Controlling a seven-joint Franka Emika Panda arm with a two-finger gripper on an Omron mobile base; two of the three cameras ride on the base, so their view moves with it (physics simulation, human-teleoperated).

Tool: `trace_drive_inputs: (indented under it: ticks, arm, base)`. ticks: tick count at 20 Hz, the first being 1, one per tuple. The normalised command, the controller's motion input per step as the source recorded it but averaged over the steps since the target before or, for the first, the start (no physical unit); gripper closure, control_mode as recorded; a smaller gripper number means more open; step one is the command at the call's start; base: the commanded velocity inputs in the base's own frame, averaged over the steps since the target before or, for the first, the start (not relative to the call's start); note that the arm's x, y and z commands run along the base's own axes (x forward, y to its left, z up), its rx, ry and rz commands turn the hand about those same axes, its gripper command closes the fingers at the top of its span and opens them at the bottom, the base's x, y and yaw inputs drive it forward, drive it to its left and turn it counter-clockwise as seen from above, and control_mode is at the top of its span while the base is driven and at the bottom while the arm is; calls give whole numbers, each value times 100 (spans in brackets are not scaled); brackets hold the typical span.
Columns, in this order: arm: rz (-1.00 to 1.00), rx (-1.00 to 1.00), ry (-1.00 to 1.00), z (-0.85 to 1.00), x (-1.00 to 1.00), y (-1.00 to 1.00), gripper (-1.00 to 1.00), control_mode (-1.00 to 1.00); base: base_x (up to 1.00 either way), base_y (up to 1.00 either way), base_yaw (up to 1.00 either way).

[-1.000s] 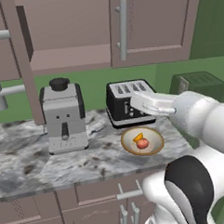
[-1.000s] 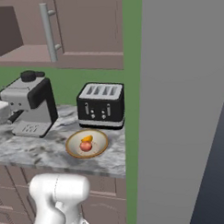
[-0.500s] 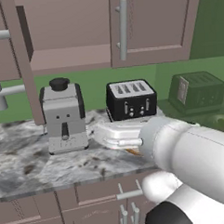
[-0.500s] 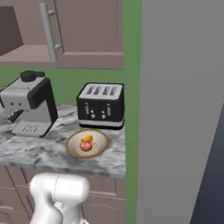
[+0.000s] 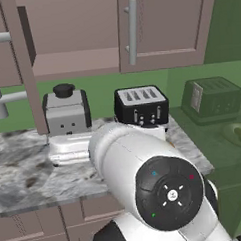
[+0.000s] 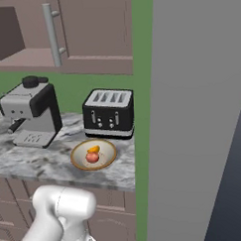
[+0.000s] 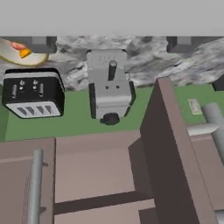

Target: Open the cabinet. Pick the peach and orange from the cabinet and place them into the bowl. Then close the cabinet.

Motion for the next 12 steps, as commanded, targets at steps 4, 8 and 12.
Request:
trace_drive_inputs:
  ticks: [4, 8, 12]
  arm:
    - [0, -21, -52, -13, 0, 49, -100, -100]
    - [0, -20, -59, -9, -2, 36, -100, -100]
    - [0, -13, -53, 0, -9, 11, -100, -100]
  base:
    - [0, 0, 0]
    - [0, 0, 0]
    - [0, 0, 0]
